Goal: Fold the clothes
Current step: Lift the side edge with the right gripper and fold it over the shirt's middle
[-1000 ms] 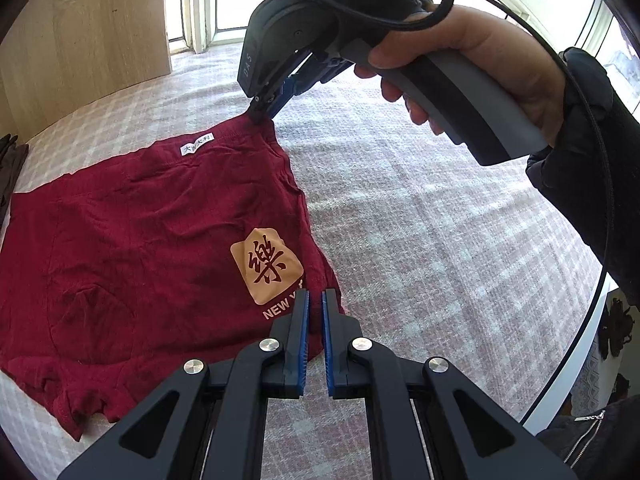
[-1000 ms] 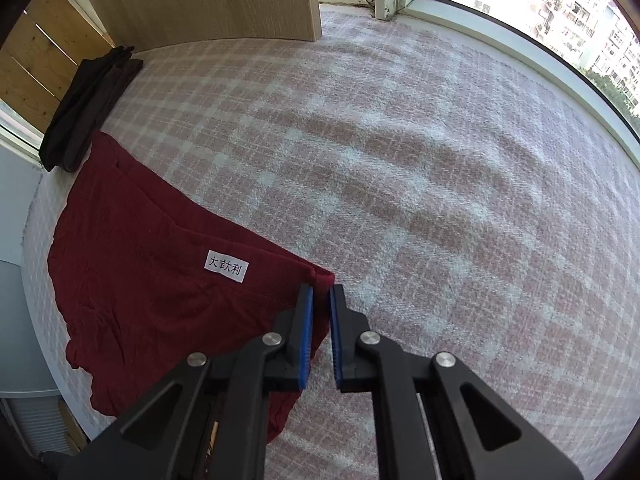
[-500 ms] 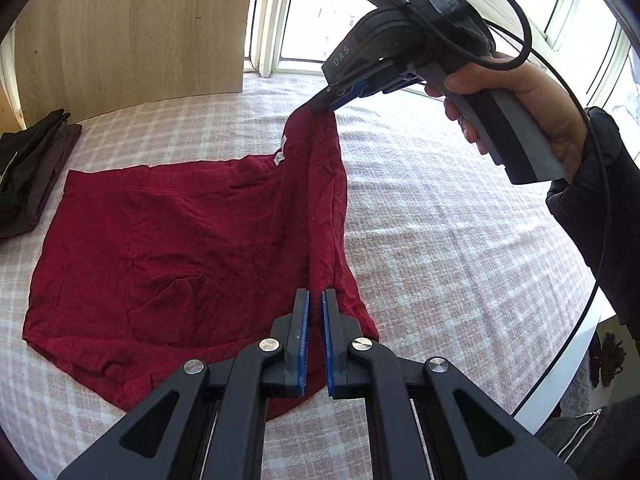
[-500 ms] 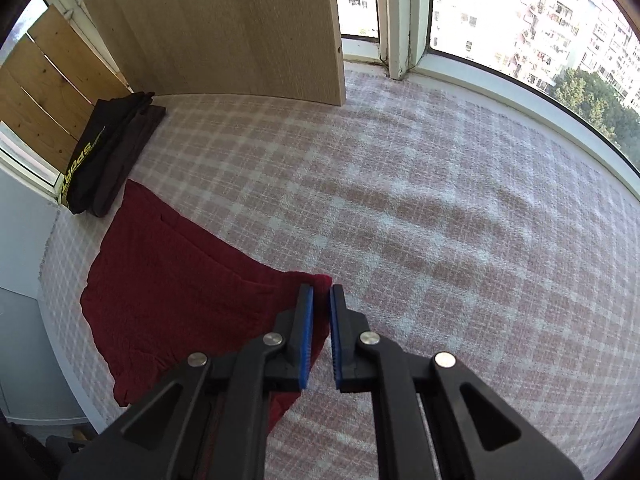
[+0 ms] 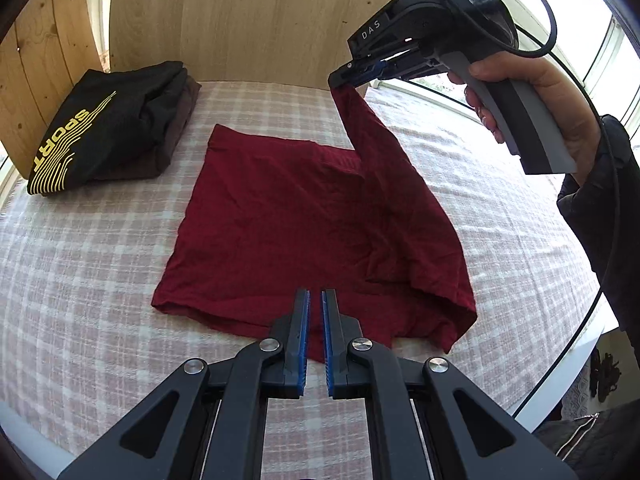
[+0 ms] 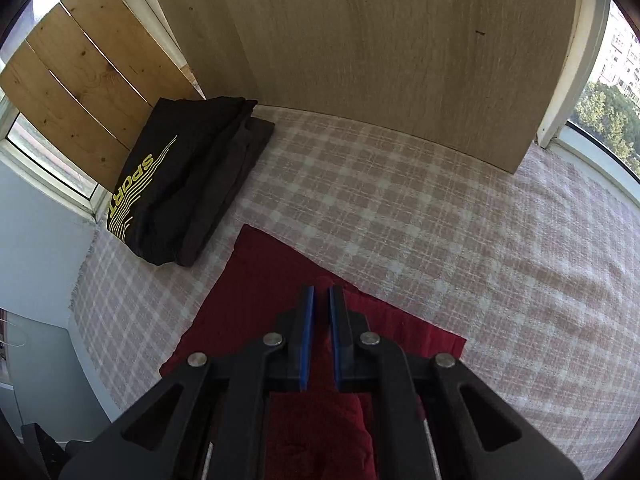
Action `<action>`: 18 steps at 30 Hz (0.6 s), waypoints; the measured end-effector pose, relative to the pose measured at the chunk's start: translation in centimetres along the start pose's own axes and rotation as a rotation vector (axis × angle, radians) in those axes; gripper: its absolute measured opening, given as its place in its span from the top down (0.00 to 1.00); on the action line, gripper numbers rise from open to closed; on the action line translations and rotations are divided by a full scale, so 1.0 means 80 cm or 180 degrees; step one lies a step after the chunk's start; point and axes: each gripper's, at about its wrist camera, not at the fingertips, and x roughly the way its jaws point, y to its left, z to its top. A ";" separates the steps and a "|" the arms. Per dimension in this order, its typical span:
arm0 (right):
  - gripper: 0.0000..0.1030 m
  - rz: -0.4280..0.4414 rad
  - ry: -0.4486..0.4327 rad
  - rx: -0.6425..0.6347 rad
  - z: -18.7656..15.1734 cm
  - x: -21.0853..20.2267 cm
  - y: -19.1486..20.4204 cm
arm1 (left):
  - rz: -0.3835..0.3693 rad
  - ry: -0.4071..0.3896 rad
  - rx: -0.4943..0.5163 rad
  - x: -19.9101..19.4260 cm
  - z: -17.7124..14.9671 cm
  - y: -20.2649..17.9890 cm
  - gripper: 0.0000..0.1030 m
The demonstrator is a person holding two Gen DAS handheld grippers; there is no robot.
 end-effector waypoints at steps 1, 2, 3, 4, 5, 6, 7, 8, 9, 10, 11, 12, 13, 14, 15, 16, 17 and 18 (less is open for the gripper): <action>0.93 -0.0055 0.0016 -0.0020 0.003 0.008 0.010 | -0.0042 0.0039 -0.0032 0.002 0.000 0.014 0.96; 0.93 -0.0110 0.0032 -0.0039 0.006 0.016 0.020 | -0.0106 0.0046 -0.0014 0.006 0.003 0.020 0.98; 0.93 -0.0165 0.0048 -0.0059 0.009 0.024 0.029 | -0.0175 0.0045 0.0017 0.010 0.006 0.024 0.98; 0.93 -0.0205 0.0062 -0.0043 0.009 0.028 0.031 | -0.0244 0.0043 0.0049 0.014 0.009 0.028 0.97; 0.93 -0.0242 0.0075 -0.0019 0.008 0.030 0.030 | -0.0305 0.0063 0.0109 0.019 0.013 0.025 0.97; 0.93 -0.0324 0.0076 -0.0012 0.006 0.029 0.027 | -0.0385 0.0069 0.0175 0.026 0.017 0.019 0.97; 0.93 -0.0417 0.0074 -0.0010 0.004 0.028 0.023 | -0.0472 0.0069 0.0241 0.032 0.022 0.013 0.97; 0.93 -0.0451 0.0084 0.0028 0.001 0.024 0.014 | -0.0516 0.0095 0.0319 0.040 0.027 0.006 0.97; 0.93 -0.0472 0.0095 0.0075 -0.001 0.020 0.005 | -0.0549 0.0129 0.0401 0.048 0.031 -0.002 0.97; 0.93 -0.0507 0.0095 0.0117 -0.003 0.014 -0.006 | -0.0582 0.0155 0.0482 0.054 0.035 -0.010 0.97; 0.93 -0.0563 0.0086 0.0156 -0.005 0.008 -0.019 | -0.0616 0.0181 0.0563 0.060 0.039 -0.018 0.97; 0.93 -0.0623 0.0076 0.0195 -0.006 0.001 -0.032 | -0.0634 0.0208 0.0631 0.065 0.042 -0.026 0.97; 0.93 -0.0661 0.0068 0.0235 -0.006 -0.003 -0.046 | -0.0648 0.0236 0.0696 0.070 0.045 -0.035 0.97; 0.93 -0.0689 0.0062 0.0283 -0.005 -0.008 -0.062 | -0.0661 0.0264 0.0745 0.076 0.047 -0.043 0.97; 0.93 -0.0703 0.0065 0.0320 -0.006 -0.011 -0.075 | -0.0684 0.0280 0.0779 0.081 0.049 -0.051 0.96; 0.93 -0.0714 0.0071 0.0354 -0.008 -0.013 -0.088 | -0.0713 0.0289 0.0804 0.086 0.050 -0.059 0.96; 0.93 -0.0725 0.0077 0.0389 -0.009 -0.016 -0.101 | -0.0743 0.0297 0.0827 0.091 0.051 -0.067 0.96; 0.93 -0.0719 0.0086 0.0394 -0.010 -0.016 -0.111 | -0.0719 0.0308 0.0854 0.097 0.051 -0.075 0.93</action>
